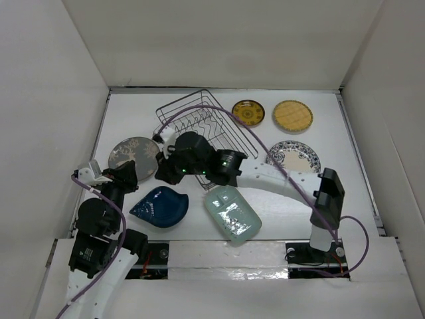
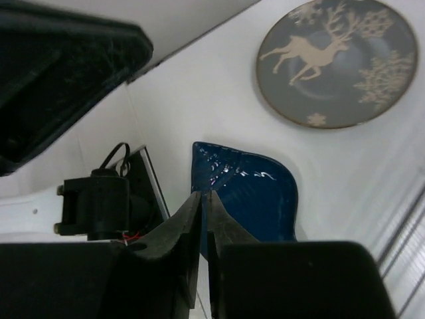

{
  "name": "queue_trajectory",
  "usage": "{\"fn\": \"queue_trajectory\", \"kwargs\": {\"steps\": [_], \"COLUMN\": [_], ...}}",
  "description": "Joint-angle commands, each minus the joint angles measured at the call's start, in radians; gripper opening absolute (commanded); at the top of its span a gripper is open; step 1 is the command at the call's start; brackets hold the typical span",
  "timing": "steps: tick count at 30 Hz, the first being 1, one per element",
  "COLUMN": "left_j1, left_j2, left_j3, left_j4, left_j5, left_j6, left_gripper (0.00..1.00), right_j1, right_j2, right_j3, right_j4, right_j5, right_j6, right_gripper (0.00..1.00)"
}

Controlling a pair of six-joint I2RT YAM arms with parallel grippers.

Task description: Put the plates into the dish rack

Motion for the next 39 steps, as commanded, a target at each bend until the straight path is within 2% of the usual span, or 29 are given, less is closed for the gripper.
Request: {"fn": "queue_trajectory", "kwargs": {"steps": [1,2,3,4,6,7,13,25,36,39], "left_j1": [0.003,0.003,0.003,0.003,0.003,0.003,0.003,0.003,0.003,0.003], "left_j2": [-0.024,-0.028,-0.030,-0.025,-0.018,-0.009,0.068,0.295,0.262,0.252], "left_j3": [0.045,0.044,0.047,0.052,0.059,0.059,0.075,0.150,0.111,0.107], "left_j4": [0.019,0.028,0.039,0.042,0.062,0.068,0.082,0.184,0.191,0.189], "left_j5": [-0.055,-0.060,-0.063,-0.066,-0.056,-0.046,0.018,0.089,0.078,0.083], "left_j6": [0.005,0.005,0.003,0.000,0.002,0.005,0.010,0.000,0.020,0.022], "left_gripper": [0.18,0.26,0.29,0.32,0.38,0.40,0.46,0.50,0.53,0.54], "right_j1": [0.015,0.015,0.015,0.015,0.015,0.015,-0.006,-0.069,-0.069,-0.069], "right_j2": [0.083,0.123,0.140,0.160,0.222,0.241,0.344,0.539,0.608,0.626], "right_j3": [0.091,0.110,0.118,0.127,0.177,0.190,0.223,0.364,0.334,0.345], "right_j4": [-0.082,-0.093,-0.099,-0.118,-0.151,-0.162,-0.148,-0.222,-0.219,-0.231], "right_j5": [0.027,0.018,0.021,0.020,0.019,0.016,-0.053,-0.154,-0.212,-0.235], "right_j6": [-0.081,-0.107,-0.115,-0.133,-0.193,-0.213,-0.323,-0.343,-0.334,-0.337], "right_gripper": [0.22,0.28,0.35,0.48,0.55,0.63,0.74,0.79,0.73,0.69]}}
